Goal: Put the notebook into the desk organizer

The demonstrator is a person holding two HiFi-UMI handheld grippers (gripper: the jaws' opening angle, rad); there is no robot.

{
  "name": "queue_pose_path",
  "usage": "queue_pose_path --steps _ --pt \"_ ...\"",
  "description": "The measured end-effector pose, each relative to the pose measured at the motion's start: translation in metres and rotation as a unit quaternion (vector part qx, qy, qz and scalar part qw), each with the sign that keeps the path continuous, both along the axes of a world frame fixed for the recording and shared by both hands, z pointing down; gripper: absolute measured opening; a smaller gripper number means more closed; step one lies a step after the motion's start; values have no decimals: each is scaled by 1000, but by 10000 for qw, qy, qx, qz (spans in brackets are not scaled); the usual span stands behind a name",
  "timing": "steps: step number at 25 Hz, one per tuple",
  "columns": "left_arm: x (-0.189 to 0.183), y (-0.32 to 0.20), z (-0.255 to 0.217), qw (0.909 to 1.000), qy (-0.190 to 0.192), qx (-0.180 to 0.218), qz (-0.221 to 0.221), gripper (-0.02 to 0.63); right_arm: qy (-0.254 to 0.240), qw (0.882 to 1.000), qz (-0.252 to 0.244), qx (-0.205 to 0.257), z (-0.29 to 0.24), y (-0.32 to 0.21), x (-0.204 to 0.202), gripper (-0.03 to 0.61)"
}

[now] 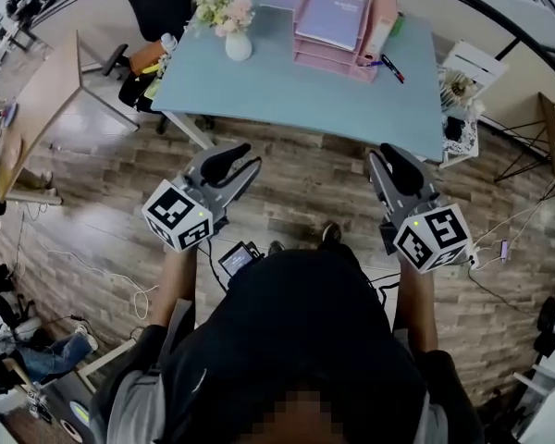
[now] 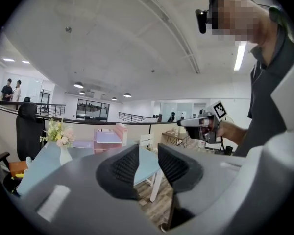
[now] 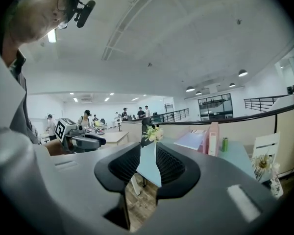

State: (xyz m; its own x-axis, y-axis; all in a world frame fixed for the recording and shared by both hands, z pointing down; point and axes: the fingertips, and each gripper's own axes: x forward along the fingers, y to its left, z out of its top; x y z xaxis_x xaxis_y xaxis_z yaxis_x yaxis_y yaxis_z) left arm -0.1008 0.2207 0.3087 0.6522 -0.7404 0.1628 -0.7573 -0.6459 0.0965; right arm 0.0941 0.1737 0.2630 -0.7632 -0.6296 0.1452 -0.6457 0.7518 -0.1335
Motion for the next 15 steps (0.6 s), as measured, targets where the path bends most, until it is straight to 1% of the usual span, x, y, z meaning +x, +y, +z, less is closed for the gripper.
queue_pose_path --steps 8,15 --pt "20 -21 -4 9988 -77 -31 -482 143 -90 9989 -470 19 -5 -47 14 81" --pt "37 -35 -2 9954 -118 -125 -939 143 -200 9957 -908 -33 3 -80 25 81"
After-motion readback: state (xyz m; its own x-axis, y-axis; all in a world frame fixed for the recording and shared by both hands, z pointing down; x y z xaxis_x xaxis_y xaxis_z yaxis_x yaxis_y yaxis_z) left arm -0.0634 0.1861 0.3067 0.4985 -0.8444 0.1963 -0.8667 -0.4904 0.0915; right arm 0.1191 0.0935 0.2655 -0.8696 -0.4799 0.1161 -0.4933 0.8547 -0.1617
